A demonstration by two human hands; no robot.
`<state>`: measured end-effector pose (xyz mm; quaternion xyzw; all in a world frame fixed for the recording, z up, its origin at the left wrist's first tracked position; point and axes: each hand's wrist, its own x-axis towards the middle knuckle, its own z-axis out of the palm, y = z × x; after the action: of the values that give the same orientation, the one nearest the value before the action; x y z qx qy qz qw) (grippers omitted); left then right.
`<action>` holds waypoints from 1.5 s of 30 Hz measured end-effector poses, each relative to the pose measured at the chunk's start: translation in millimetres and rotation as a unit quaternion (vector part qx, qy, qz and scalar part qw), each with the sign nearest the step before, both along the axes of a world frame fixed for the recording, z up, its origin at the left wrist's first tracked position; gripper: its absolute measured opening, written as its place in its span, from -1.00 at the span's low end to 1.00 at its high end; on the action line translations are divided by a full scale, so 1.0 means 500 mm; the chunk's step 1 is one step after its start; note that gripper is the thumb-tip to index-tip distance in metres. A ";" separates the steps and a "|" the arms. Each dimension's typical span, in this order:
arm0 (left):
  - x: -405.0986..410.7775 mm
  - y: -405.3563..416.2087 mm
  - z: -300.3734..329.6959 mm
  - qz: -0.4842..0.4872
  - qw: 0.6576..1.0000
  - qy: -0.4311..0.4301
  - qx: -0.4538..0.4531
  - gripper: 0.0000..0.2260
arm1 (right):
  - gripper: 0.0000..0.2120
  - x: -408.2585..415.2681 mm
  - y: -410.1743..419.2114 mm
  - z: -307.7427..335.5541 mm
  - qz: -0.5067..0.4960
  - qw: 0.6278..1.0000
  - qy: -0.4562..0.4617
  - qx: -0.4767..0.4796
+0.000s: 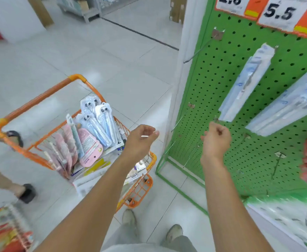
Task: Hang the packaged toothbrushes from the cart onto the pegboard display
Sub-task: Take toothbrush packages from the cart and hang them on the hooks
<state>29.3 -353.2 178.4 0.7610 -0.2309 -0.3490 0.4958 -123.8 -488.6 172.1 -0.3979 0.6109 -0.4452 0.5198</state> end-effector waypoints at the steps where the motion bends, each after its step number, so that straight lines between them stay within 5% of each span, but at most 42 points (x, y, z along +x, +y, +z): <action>1: 0.019 0.023 -0.014 0.030 0.999 0.008 0.012 -0.88 | -0.94 0.017 0.048 -0.028 0.062 0.998 0.005 0.032; 4: 0.088 0.094 -0.060 0.123 0.991 0.031 0.040 -0.90 | -0.92 0.091 0.163 -0.102 0.298 0.942 0.037 0.149; 7: 0.167 0.158 -0.104 0.200 0.977 0.047 0.061 -0.93 | -0.89 0.189 0.220 -0.132 0.424 0.888 0.086 0.155; 13: 0.320 0.237 -0.177 0.261 0.959 0.069 0.084 -0.86 | -0.93 0.409 0.243 -0.142 0.501 0.847 0.174 0.026; 16: 0.388 0.261 -0.202 0.254 0.958 0.004 0.132 -0.77 | -0.61 0.501 0.243 -0.170 0.521 0.816 0.249 0.000; 19: 0.436 0.280 -0.222 0.208 0.962 -0.059 0.167 -0.64 | -0.54 0.568 0.250 -0.215 0.523 0.792 0.314 -0.023; 23: 0.477 0.295 -0.243 0.175 0.964 -0.071 0.187 -0.60 | -0.49 0.619 0.262 -0.246 0.500 0.786 0.364 -0.016; 28: 0.496 0.295 -0.259 0.168 0.973 -0.036 0.152 -0.68 | -0.79 0.641 0.262 -0.261 0.479 0.776 0.409 -0.035; 31: 0.509 0.295 -0.262 0.203 0.971 -0.001 0.129 -0.75 | -0.74 0.643 0.261 -0.258 0.480 0.784 0.391 -0.041; 38: 0.540 0.264 -0.223 0.184 0.950 0.254 0.019 -0.52 | -0.91 0.633 0.309 -0.157 0.450 0.839 0.260 -0.162; 42: 0.545 0.254 -0.195 0.225 0.905 0.347 -0.095 -0.75 | -0.93 0.659 0.349 -0.130 0.477 0.823 0.231 -0.207; 45: 0.549 0.264 -0.191 0.237 0.877 0.386 -0.162 -0.72 | -0.91 0.668 0.358 -0.113 0.468 0.842 0.182 -0.200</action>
<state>303.7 -221.1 83.2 0.5070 0.1127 -0.4446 0.7298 210.3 -309.7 115.6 -0.8054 0.3337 -0.1810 0.4552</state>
